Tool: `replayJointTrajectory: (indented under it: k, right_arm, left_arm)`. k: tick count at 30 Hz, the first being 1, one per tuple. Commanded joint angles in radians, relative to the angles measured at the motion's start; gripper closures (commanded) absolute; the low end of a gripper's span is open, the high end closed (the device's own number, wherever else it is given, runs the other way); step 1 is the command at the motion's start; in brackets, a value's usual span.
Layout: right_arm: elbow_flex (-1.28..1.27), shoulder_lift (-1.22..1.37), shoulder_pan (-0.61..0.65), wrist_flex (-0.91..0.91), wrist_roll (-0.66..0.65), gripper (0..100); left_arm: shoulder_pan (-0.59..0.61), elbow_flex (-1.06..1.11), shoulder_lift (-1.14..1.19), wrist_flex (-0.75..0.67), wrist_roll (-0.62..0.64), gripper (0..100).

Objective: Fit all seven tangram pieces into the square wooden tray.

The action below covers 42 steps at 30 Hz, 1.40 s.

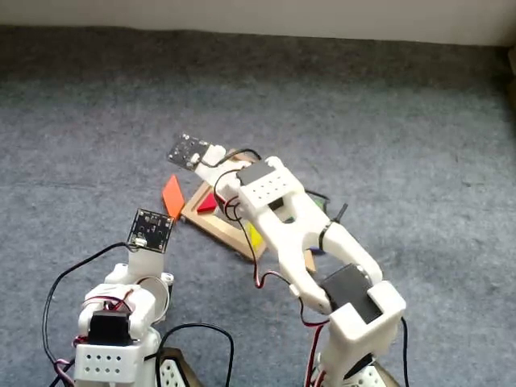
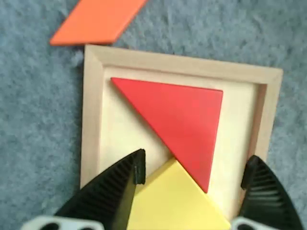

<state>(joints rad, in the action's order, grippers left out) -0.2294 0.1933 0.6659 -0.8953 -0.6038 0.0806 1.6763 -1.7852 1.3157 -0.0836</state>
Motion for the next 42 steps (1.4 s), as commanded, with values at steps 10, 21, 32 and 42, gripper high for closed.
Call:
replayJointTrajectory:
  k: [10, 21, 32, 42]
  right_arm:
    - [0.228, 0.182, 0.038, -0.004, -0.011, 68.6]
    - [0.309, 0.321, 0.027, -0.010, -0.068, 69.7]
    - [0.375, 0.285, -0.025, -0.091, -0.115, 95.0]
    - [0.329, 0.119, -0.041, -0.093, -0.072, 94.7]
  left_arm:
    - [0.007, 0.021, -0.015, 0.003, 0.009, 97]
    - [0.007, 0.021, -0.015, 0.003, 0.009, 97]
    - [0.007, 0.021, -0.015, 0.003, 0.009, 97]
    - [0.007, 0.021, -0.015, 0.003, 0.009, 97]
